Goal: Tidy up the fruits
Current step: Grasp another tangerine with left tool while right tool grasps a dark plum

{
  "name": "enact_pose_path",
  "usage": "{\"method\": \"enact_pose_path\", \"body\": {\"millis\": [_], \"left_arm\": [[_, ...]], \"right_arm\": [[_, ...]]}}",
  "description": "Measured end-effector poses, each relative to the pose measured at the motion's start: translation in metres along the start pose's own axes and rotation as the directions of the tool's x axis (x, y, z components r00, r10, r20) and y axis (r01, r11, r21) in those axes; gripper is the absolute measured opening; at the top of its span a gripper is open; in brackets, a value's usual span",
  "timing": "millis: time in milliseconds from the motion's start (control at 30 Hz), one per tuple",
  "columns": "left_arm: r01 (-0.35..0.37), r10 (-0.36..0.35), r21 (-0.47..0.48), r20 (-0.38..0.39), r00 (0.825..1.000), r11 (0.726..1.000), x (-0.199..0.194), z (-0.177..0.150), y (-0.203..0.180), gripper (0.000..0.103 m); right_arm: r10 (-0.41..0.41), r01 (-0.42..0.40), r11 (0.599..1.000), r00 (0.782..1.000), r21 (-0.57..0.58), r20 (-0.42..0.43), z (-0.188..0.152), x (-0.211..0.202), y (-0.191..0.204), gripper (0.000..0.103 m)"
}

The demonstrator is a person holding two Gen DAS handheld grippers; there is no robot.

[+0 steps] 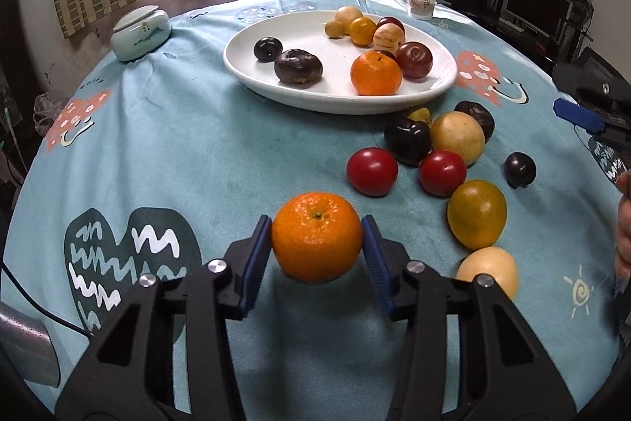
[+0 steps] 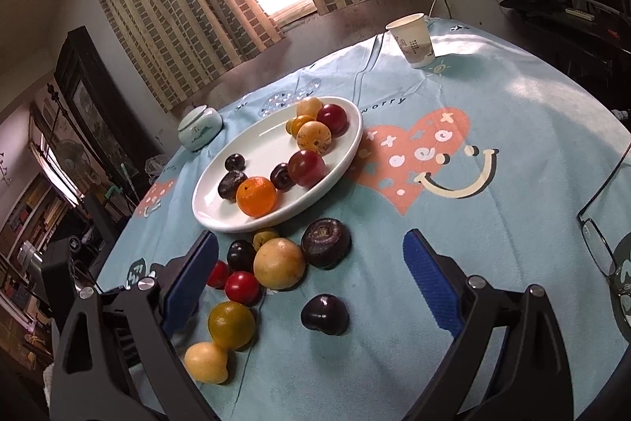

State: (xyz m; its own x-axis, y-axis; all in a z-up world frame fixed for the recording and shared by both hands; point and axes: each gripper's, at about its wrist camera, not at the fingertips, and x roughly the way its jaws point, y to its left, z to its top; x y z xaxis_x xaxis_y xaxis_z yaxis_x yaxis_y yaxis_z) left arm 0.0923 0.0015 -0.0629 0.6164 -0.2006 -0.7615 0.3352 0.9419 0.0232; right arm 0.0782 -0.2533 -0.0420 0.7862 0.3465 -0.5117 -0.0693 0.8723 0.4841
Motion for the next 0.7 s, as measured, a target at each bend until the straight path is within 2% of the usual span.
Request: {"method": "enact_pose_path", "body": {"millis": [100,167,233,367,433,700], "left_arm": [[-0.011,0.011,-0.024,0.009,1.000,1.000,-0.002,0.000,0.005,0.046],[-0.004,0.005,-0.046,0.016,1.000,0.999,-0.005,0.000,0.010,0.046],[-0.004,0.006,-0.056,0.025,1.000,0.998,-0.008,0.000,0.013,0.046],[-0.005,0.006,-0.056,0.028,1.000,0.998,-0.009,-0.001,0.013,0.047],[-0.004,0.005,-0.055,0.025,1.000,0.998,-0.009,-0.001,0.013,0.047],[-0.008,0.009,-0.048,0.009,1.000,0.999,-0.008,-0.001,0.011,0.047]], "right_arm": [[-0.061,0.057,0.995,0.997,-0.081,-0.052,-0.010,0.009,0.011,0.095],[-0.094,0.082,0.987,0.992,-0.141,-0.084,-0.018,0.015,0.019,0.089],[-0.103,0.082,0.981,0.988,-0.176,-0.112,-0.023,0.020,0.024,0.071],[-0.125,0.103,0.981,0.984,-0.167,-0.128,-0.024,0.024,0.020,0.061],[-0.137,0.111,0.979,0.980,-0.173,-0.144,-0.026,0.026,0.020,0.049],[-0.179,0.136,0.971,0.960,-0.198,-0.216,-0.029,0.036,0.019,0.046]]}}
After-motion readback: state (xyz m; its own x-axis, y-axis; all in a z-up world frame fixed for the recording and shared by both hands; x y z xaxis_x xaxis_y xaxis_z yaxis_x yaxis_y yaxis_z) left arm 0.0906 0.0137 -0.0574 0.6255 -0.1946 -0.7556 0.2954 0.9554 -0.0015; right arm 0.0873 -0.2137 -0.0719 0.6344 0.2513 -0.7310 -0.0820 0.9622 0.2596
